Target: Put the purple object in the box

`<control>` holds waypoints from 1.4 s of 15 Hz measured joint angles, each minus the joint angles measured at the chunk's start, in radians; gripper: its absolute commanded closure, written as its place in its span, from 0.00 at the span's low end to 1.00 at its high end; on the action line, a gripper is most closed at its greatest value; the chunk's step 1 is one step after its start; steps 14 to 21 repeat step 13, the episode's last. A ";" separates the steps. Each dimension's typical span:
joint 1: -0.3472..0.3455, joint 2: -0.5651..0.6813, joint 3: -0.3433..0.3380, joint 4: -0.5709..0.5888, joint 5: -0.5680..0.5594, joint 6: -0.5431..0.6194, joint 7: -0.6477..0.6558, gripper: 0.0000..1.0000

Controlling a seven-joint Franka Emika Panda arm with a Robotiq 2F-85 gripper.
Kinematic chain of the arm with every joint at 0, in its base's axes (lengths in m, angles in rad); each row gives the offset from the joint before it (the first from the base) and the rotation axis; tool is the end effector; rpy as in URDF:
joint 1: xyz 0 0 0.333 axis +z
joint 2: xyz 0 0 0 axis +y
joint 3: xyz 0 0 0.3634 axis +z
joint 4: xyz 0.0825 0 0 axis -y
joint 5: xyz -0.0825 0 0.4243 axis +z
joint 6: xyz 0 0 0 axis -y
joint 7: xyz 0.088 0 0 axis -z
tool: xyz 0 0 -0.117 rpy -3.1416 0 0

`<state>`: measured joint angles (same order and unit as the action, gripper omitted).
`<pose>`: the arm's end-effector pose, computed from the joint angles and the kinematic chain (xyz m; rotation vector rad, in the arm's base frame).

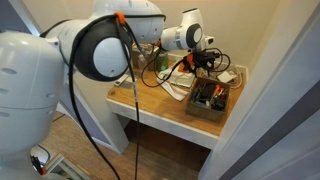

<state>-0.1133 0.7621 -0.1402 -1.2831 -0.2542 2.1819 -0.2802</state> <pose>0.8078 -0.1893 0.3211 2.7883 0.2859 0.0756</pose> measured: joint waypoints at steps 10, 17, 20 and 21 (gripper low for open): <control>0.037 -0.289 0.056 -0.181 -0.031 -0.236 -0.128 0.00; 0.042 -0.308 0.072 -0.182 -0.032 -0.295 -0.149 0.00; 0.042 -0.308 0.072 -0.182 -0.032 -0.295 -0.149 0.00; 0.042 -0.308 0.072 -0.182 -0.032 -0.295 -0.149 0.00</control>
